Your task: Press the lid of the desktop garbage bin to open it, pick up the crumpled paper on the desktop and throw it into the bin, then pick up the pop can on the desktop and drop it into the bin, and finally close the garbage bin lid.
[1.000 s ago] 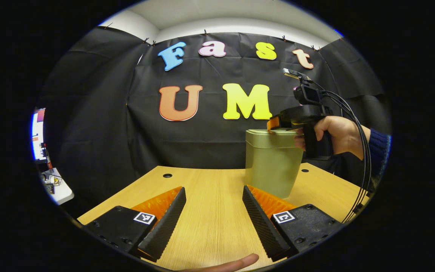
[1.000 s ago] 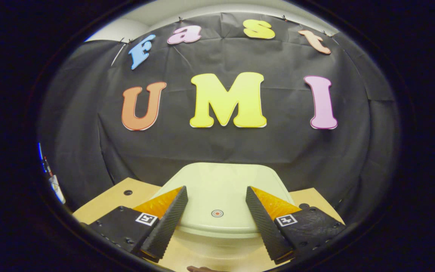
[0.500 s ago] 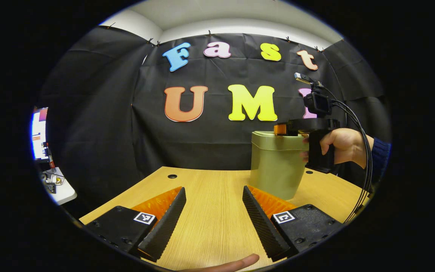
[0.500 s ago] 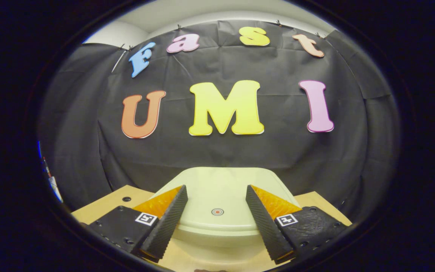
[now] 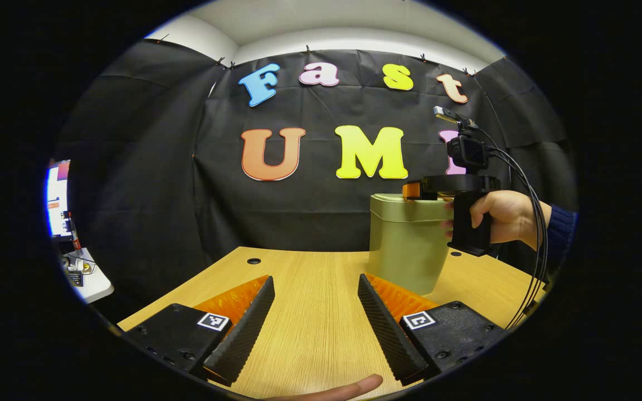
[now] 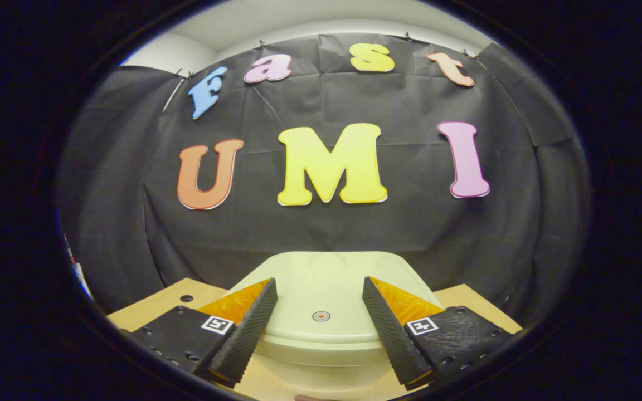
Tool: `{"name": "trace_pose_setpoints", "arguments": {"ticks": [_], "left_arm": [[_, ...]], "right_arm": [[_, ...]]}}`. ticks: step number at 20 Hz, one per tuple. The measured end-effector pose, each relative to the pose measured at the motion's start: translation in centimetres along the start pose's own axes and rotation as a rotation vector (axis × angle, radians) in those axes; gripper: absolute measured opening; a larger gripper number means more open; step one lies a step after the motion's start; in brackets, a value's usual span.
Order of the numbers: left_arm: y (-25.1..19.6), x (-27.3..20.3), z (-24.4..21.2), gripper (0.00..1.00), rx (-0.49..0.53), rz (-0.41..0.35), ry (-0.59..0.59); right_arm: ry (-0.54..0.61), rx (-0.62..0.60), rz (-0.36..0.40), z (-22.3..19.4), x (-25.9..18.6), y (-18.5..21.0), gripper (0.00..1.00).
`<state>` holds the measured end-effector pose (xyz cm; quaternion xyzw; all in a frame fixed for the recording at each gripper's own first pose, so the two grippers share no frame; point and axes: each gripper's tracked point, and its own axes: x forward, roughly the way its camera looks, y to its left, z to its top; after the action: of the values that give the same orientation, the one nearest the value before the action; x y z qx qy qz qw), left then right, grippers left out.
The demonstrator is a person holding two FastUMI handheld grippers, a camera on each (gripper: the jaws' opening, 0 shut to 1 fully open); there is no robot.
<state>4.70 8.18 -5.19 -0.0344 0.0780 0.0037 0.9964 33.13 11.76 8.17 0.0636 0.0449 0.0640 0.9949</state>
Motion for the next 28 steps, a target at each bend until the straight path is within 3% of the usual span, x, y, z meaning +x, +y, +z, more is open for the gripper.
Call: {"name": "trace_pose_setpoints", "arguments": {"ticks": [8, 13, 15, 17, 18, 19, 21, 22, 25, 28], "left_arm": [[0.0, -0.1, 0.1, 0.97, -0.013, -0.005, 0.001], [-0.8, -0.1, 0.3, 0.97, -0.014, -0.008, -0.010], [-2.2, -0.2, -0.3, 1.00, -0.005, -0.018, 0.004], [-3.4, -0.4, -0.5, 0.97, 0.012, -0.033, 0.010], [-4.0, -0.4, -0.5, 0.97, 0.022, -0.036, 0.007], [-4.5, -0.6, -0.6, 0.97, 0.034, -0.041, 0.004], [-5.4, -0.9, -0.5, 0.97, 0.054, -0.048, -0.007], [-5.9, -1.1, -0.3, 0.97, 0.059, -0.055, -0.015], [-6.6, -1.8, -0.5, 0.97, 0.094, -0.051, -0.014], [-7.5, -2.3, 0.0, 0.97, 0.126, -0.052, -0.033]], "right_arm": [[0.039, -0.050, 0.003, 0.3, -5.1, -0.3, 0.96], [-0.017, -0.097, -0.044, 1.2, -12.5, -1.7, 0.97], [-0.074, -0.139, -0.017, 1.5, -15.8, -1.4, 0.96], [-0.125, -0.171, -0.031, 1.0, -18.9, -2.7, 0.95], [-0.125, -0.169, -0.037, 0.4, -20.4, -3.3, 0.92], [-0.119, -0.152, -0.034, -0.4, -21.9, -3.7, 0.98], [-0.103, -0.095, -0.008, -1.7, -24.6, -4.1, 0.92], [-0.104, -0.077, -0.005, -2.2, -25.9, -4.5, 0.98], [-0.085, -0.085, -0.106, -4.1, -28.8, -8.4, 0.97], [-0.090, -0.061, -0.120, -5.4, -31.6, -9.1, 0.96]]}}
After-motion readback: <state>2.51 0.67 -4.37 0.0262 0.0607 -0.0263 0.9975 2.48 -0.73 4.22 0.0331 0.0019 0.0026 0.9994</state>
